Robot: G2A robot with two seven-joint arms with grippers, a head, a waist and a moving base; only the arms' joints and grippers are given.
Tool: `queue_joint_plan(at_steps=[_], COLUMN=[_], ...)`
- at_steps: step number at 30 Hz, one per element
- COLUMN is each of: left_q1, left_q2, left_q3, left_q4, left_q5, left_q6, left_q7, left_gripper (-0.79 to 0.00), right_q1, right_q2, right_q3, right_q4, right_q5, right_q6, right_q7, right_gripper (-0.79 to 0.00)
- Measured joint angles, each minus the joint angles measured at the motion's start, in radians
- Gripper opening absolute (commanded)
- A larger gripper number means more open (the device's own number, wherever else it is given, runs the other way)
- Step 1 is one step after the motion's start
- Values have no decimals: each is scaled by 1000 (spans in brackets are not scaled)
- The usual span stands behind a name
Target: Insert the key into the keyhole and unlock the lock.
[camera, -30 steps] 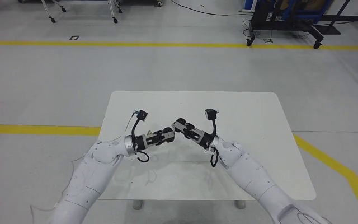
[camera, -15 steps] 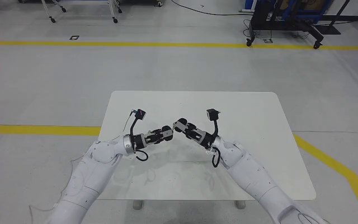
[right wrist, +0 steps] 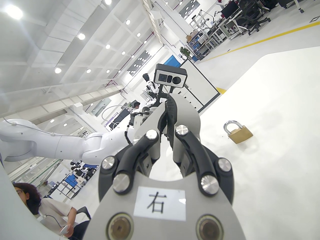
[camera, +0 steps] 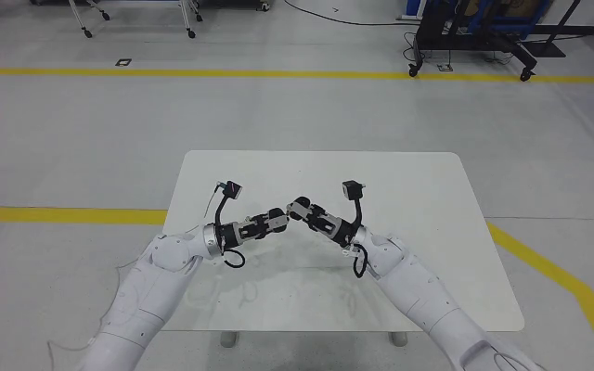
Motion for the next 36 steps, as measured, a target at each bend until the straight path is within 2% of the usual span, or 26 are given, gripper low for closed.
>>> queue_joint_plan(at_steps=[10,11,13,30,31,32,33,34,35,36], left_q1=[-4,-5,-7,-10,-10,-9,-9,-8,-7,-7], left_q2=[-2,-3,-3,-3,-3,-3,-3,-2,-2,-2], left_q3=[13,15,18,14,13,12,11,11,10,9], left_q4=[6,7,9,19,18,18,18,17,17,17], left_q5=[-1,-2,-4,-10,-11,-12,-14,-16,-18,-21], left_q6=[11,13,15,11,11,11,10,10,10,10], left_q7=[5,5,4,25,27,28,29,29,29,28], left_gripper=[-622,-653,-785,-785,-662,-594,-483,-428,-308,-132], right_q1=[7,7,9,5,4,3,3,2,1,0], right_q2=[-6,-6,-8,-6,-5,-5,-5,-4,-4,-4], right_q3=[-3,-4,-5,17,19,20,21,22,23,24], right_q4=[1,2,4,12,10,9,7,5,3,1], right_q5=[11,12,15,19,19,19,18,18,19,20], right_q6=[0,0,-2,-22,-23,-24,-24,-25,-26,-26], right_q7=[27,29,33,59,61,62,64,66,68,69], right_gripper=[-785,-785,-785,-785,-785,-785,-785,-785,-785,-785])
